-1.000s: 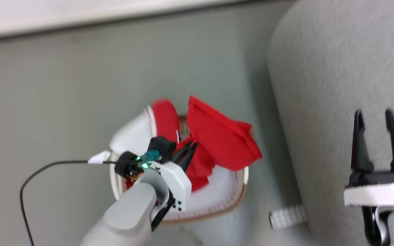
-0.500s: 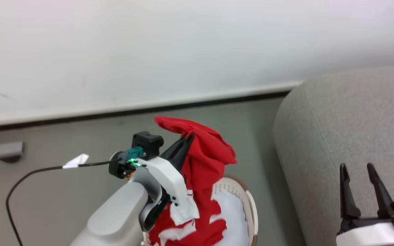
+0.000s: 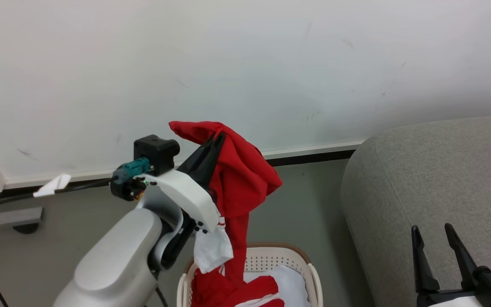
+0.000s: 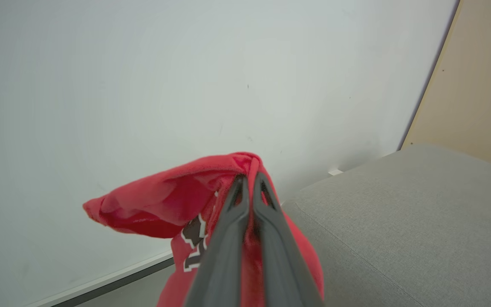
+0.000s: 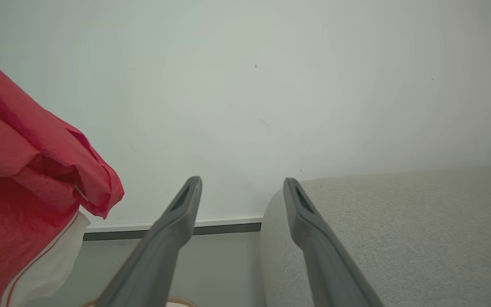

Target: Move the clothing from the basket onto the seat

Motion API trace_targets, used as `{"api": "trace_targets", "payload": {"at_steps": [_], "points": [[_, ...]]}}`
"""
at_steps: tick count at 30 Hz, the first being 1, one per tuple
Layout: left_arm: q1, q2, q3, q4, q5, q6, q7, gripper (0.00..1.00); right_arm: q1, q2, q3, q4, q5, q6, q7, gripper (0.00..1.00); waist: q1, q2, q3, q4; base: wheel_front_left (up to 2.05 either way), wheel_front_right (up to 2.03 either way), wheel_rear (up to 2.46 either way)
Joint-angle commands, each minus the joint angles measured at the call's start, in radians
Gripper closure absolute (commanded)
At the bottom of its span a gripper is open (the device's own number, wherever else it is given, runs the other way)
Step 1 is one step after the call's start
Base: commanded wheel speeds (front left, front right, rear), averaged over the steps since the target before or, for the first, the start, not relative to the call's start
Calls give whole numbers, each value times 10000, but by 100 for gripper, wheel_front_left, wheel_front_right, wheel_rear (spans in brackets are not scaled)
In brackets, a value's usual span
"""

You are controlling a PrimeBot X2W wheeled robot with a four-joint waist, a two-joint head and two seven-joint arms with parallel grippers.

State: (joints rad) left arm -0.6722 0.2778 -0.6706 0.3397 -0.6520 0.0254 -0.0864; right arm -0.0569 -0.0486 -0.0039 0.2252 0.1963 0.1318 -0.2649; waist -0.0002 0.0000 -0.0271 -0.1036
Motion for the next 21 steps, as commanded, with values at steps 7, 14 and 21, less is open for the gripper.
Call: {"api": "trace_targets", "payload": {"at_steps": [7, 14, 21], "points": [[215, 307, -11, -812, -37, 288, 326, 100, -186, -86, 242, -404, -358, -21, 8, 0, 2, 0, 19, 67, 0, 0, 0], [176, 291, -212, -1279, 90, 375, 526, 100, -850, -818, 1608, -791, -482, -21, 8, 0, 2, 0, 73, 186, 0, 0, 0], [37, 146, -390, -1478, 145, 410, 635, 100, -2149, -1572, 4237, -234, -71, -21, 8, 0, 2, 0, 109, 309, 0, 0, 0]]}}
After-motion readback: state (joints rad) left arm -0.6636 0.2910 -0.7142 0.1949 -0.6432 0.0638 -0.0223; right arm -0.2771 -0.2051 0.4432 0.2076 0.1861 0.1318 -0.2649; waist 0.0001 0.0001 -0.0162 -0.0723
